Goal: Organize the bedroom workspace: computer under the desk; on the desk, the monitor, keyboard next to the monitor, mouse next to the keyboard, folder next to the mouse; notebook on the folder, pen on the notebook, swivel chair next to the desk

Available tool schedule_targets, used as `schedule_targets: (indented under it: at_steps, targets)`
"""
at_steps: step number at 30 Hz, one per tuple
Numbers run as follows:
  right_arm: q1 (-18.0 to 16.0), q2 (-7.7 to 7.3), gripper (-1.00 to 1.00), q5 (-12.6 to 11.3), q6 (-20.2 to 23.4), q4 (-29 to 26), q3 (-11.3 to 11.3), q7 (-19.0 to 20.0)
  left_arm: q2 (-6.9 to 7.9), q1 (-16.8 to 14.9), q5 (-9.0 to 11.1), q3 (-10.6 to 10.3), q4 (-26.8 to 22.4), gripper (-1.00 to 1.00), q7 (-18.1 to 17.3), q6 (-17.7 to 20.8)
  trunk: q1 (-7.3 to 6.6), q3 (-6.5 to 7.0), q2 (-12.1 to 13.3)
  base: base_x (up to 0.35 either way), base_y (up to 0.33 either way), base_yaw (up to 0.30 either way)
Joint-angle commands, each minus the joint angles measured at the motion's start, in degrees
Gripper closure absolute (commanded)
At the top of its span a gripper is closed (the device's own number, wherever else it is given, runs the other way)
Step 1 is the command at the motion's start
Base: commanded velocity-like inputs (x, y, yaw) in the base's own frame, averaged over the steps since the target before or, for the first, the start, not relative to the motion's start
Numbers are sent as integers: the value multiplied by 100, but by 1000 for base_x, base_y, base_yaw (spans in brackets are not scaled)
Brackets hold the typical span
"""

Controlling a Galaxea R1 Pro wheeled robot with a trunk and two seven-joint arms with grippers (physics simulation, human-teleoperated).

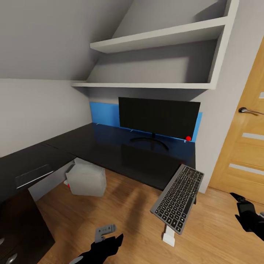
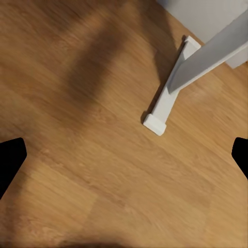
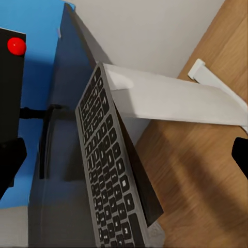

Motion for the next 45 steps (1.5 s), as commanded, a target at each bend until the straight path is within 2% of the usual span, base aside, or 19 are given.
schedule_targets:
  at_steps: [1, 5, 6, 7, 8, 11, 13, 14, 16, 17, 21, 26, 32, 37, 45]
  targets:
    - [-4, -1, -100, -31, 23, -5, -5, -29, 1, -3, 62, -2, -10, -100, 53, 12, 0, -5, -3, 0, 0, 1]
    - [-4, -15, -100, -13, 24, 2, -33, 151, 15, -1, 56, 34, 62, -100, 66, 5, 0, -5, -3, 0, 0, 0]
    - [-4, -22, -100, -8, 26, 2, -40, 165, 29, 0, 43, 38, 271, -100, 67, 0, 0, -5, -3, 0, 0, 0]
    - [-4, -32, -100, -4, 22, 2, -48, 176, 68, 0, -78, 48, 957, -100, 66, -6, 0, -5, -3, 47, 0, 0]
    - [-4, -34, -100, -2, 21, 2, -50, 178, 80, 0, -178, 53, 1317, -100, 63, -9, 0, -5, -3, 142, 0, 0]
    - [-4, -35, -100, -3, 20, 0, -52, 183, 84, -2, -451, 52, 1902, -100, 57, -42, 0, -5, -3, 222, 0, 0]
    - [-4, -36, -100, -1, 20, -3, -52, 186, 80, -1, -694, 41, 2238, -100, 59, -204, 0, -5, -3, 285, 0, 0]
    - [-4, -37, -100, -1, 20, -4, -53, 188, 80, -1, -849, 39, 2462, -100, 57, -439, 0, -5, -3, 304, 0, 0]
    - [-4, -37, -100, -1, 20, -5, -53, 189, 82, -1, -971, 47, 2727, -100, 55, -756, 0, -5, -3, 311, 0, 0]
    - [-4, -37, -100, -1, 23, -6, -53, 190, 86, -1, -1054, 53, 3042, -100, 51, -1100, 0, -5, -3, 319, 0, 0]
    - [-4, -38, -100, 0, 20, -3, -53, 190, 80, -2, -1181, 61, 3682, -100, 56, -1859, 0, -5, -3, 325, 0, 0]
    - [-4, -25, -100, 0, 16, 0, -51, 191, 70, -2, -1223, 51, 3874, -100, 46, -2133, 0, -5, -3, 258, -45, 0]
    - [-4, -16, -100, 0, 3, -5, -53, 192, 63, -2, -1227, 35, 3932, -100, 23, -2244, 0, -5, -3, 60, -28, 0]
    - [-4, -12, -100, 9, -6, -6, -27, 191, 82, -1, -1204, 56, 3974, -100, 18, -2659, 0, -5, -3, 9, -213, 116]
    - [-4, -12, -100, 26, -7, -7, -6, 192, 67, -2, -1218, 38, 3980, -100, 59, -2716, 0, -5, -3, 0, -74, 269]
